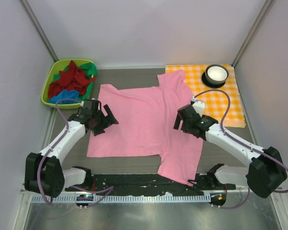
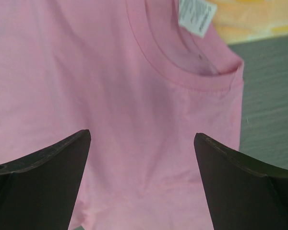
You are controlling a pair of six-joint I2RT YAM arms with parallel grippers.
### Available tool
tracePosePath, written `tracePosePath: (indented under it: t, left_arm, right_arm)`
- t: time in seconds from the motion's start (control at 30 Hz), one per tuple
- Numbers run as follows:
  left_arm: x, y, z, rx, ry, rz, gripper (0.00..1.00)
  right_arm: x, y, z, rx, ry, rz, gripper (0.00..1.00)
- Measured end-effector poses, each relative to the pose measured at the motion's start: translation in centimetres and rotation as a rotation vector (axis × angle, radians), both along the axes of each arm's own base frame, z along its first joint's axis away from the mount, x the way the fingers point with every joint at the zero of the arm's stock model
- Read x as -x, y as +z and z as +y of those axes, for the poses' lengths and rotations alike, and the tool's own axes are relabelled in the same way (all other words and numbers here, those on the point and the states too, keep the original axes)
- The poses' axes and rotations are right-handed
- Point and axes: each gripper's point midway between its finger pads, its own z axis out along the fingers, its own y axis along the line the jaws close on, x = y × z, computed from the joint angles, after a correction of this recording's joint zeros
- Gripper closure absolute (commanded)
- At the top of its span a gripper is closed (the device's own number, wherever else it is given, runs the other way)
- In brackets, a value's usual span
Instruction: Fold and stack the t-shirts
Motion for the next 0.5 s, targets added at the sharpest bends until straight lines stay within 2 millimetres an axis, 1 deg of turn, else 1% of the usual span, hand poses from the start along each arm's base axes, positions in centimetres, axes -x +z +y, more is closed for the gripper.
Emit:
tracePosePath:
  t: [0.03, 0.07, 0.17, 0.27, 0.43, 0.5]
  left_arm:
    - [0.1, -0.3, -0.4, 0.002, -0.014, 0.011, 0.07]
    - [0.2, -0.8, -0.9, 0.000, -0.031, 0.028, 0.07]
    - [0.9, -2.7, -1.8, -0.022, -0.079, 0.092, 0.07]
    - [1.4, -4.4, -2.1, -0.049, -0.100, 0.149, 0.07]
    - [1.5, -7.4, -1.4, -0.108, -0.082, 0.240, 0.07]
    - [0.5, -7.3, -1.6, -0.110, -0.072, 0.235, 0.07]
  right_arm:
    - [1.1, -1.6, -0.1, 0.018, 0.002, 0.053, 0.05]
    - [2.0, -2.8, -0.2, 0.030, 0.002, 0.093, 0.05]
    - [3.2, -4.6, -0.6, 0.046, -0.016, 0.150, 0.05]
    - [3.4, -5.9, -0.7, 0.062, -0.035, 0.184, 0.05]
    - [3.4, -8.5, -0.7, 0.100, -0.047, 0.241, 0.05]
    - [3.2, -9.7, -0.5, 0.109, -0.059, 0.259, 0.05]
